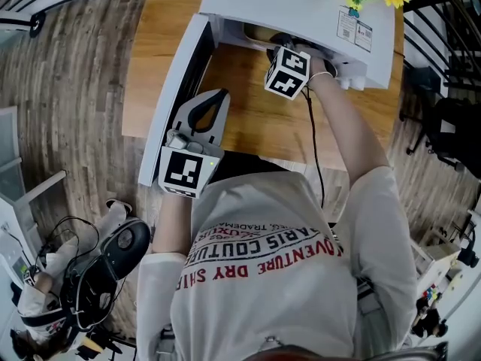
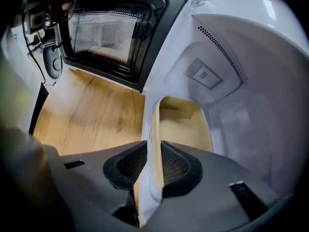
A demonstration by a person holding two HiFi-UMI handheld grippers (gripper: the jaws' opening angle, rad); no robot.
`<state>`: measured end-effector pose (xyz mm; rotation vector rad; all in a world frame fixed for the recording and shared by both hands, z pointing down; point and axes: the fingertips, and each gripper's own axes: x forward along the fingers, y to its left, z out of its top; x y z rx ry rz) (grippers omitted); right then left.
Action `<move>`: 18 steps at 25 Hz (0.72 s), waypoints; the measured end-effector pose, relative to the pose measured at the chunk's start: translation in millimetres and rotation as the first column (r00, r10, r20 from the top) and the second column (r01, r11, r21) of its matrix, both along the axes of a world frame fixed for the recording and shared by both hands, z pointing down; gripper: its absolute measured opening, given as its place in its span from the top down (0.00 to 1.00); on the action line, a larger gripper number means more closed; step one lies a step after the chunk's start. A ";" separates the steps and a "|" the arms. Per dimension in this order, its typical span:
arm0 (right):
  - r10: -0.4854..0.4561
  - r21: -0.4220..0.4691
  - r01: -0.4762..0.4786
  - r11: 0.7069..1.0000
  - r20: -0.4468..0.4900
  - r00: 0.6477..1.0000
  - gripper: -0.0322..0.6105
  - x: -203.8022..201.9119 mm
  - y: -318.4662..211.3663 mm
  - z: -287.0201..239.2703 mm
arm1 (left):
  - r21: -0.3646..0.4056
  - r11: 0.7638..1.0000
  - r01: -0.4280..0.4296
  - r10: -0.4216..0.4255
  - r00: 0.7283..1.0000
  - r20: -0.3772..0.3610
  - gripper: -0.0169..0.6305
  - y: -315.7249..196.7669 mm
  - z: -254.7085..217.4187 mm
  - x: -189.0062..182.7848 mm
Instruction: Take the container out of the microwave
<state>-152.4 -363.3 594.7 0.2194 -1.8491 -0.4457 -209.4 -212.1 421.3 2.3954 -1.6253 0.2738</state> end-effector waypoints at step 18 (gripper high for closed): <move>0.065 -0.032 -0.060 0.998 0.154 0.986 0.90 10.1 43.3 -35.2 | 0.057 0.996 -0.066 0.068 0.997 -0.022 0.95 14.9 -13.9 8.9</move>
